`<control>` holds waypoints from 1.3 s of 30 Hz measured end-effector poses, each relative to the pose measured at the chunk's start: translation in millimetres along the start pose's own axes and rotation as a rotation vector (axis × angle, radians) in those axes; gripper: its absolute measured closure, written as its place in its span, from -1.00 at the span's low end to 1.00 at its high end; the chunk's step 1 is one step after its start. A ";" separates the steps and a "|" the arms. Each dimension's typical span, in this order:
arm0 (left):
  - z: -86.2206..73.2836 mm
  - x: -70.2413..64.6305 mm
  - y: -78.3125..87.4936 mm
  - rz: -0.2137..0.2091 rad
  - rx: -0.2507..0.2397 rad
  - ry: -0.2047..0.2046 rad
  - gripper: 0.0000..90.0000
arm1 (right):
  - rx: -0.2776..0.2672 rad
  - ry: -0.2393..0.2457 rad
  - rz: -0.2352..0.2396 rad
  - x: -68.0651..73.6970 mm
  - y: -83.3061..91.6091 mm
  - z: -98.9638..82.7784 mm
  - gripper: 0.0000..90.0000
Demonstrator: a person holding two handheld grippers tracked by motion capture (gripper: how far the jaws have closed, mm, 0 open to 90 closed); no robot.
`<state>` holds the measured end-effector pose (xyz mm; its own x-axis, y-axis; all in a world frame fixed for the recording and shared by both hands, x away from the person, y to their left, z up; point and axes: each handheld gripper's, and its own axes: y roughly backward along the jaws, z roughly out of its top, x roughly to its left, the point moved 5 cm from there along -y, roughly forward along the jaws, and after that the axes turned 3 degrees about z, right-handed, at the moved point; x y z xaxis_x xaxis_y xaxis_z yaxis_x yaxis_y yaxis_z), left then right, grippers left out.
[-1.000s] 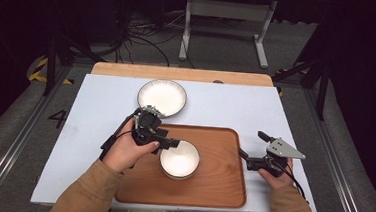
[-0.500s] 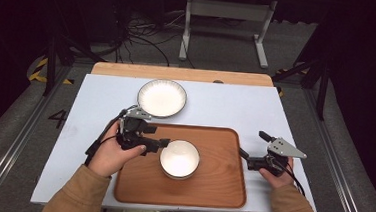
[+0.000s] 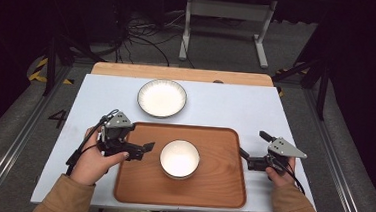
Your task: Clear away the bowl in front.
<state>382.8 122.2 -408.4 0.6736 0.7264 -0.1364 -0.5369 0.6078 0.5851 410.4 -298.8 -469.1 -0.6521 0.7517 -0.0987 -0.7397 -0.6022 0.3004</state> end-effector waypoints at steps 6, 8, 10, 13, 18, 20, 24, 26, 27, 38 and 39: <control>-6.3 7.2 9.9 0.008 -0.063 0.004 -0.91 | 0.000 0.009 0.001 0.7 0.0 0.1 -0.97; -8.7 10.5 11.9 0.016 -0.079 0.009 -0.91 | 0.000 0.006 -0.002 0.5 0.2 0.1 -0.97; -11.5 13.3 14.0 0.016 -0.099 -0.001 -0.91 | -0.005 -0.003 -0.002 -0.3 0.3 0.1 -0.98; -16.4 16.5 17.0 0.007 -0.133 -0.023 -0.91 | -0.011 -0.018 -0.020 -1.9 1.3 0.0 -0.99; -26.3 23.7 21.3 0.009 -0.169 -0.034 -0.92 | -0.014 -0.011 -0.013 -1.0 1.4 0.1 -0.98; -30.7 26.8 22.6 0.013 -0.181 -0.039 -0.92 | -0.012 -0.002 -0.010 -0.4 1.6 0.1 -0.98; -38.7 31.7 23.8 0.016 -0.199 -0.033 -0.92 | -0.020 0.005 0.000 0.4 2.0 0.2 -0.98; -41.1 33.1 24.2 0.019 -0.205 -0.025 -0.92 | -0.020 0.006 0.000 0.4 2.3 0.2 -0.98; -43.1 35.2 24.6 0.023 -0.217 -0.026 -0.92 | -0.024 0.006 0.004 0.7 2.5 0.2 -0.98; -62.4 49.8 23.8 0.033 -0.279 -0.001 -0.92 | -0.085 0.015 0.022 1.7 8.6 0.4 -0.96; -64.3 51.2 23.5 0.034 -0.288 0.000 -0.91 | -0.093 0.016 0.024 1.8 9.2 0.4 -0.96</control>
<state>372.0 194.3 -453.1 0.6531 0.7476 -0.1205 -0.6811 0.6495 0.3381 402.5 -302.8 -466.1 -0.6715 0.7331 -0.1080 -0.7359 -0.6425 0.2138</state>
